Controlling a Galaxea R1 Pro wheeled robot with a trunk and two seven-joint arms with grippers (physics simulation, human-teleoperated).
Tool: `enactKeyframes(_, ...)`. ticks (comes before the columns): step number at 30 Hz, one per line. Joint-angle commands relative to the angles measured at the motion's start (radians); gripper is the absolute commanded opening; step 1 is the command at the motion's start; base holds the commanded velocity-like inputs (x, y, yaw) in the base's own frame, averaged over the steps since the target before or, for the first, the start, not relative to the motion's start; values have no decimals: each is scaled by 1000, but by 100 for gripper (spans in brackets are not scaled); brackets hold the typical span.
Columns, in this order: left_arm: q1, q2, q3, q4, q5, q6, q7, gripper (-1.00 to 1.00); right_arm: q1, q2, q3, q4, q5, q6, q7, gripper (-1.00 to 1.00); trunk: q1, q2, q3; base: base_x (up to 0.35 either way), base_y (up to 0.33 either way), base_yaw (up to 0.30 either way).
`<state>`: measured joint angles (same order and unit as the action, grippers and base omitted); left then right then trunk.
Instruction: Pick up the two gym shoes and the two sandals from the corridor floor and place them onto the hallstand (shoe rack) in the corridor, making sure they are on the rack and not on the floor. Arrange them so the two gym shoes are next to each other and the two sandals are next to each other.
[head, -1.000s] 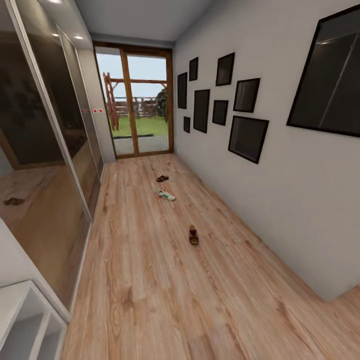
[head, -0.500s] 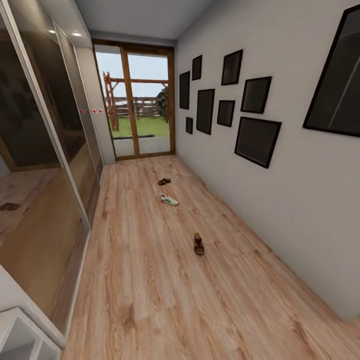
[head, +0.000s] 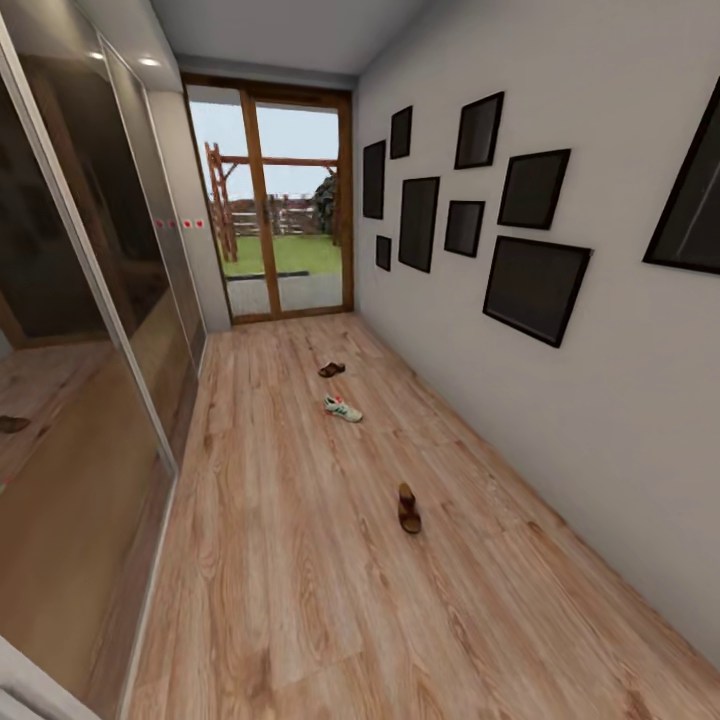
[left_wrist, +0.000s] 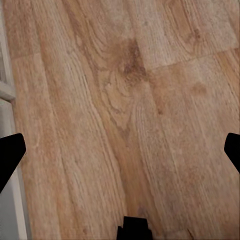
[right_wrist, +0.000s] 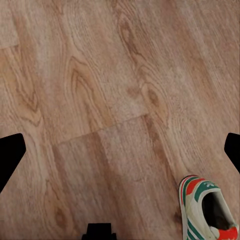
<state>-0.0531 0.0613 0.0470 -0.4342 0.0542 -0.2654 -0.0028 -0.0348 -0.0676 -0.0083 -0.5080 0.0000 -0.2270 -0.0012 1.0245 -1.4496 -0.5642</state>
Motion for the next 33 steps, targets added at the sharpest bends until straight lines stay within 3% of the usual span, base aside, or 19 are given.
enactKeyframes(1,-1,0,-1,1,6,-3,0,100,0,0,-1,0,0,-3,0,100,1,0,-1,325,119,0)
enactKeyframes(17,-1,0,-3,2,5,-3,0,100,0,0,-1,-1,-2,-4,0,100,1,0,-1,328,102,0)
enactKeyframes(33,-1,0,-6,2,2,-3,0,100,0,0,-1,-1,-3,-5,-2,100,1,0,-1,336,11,0)
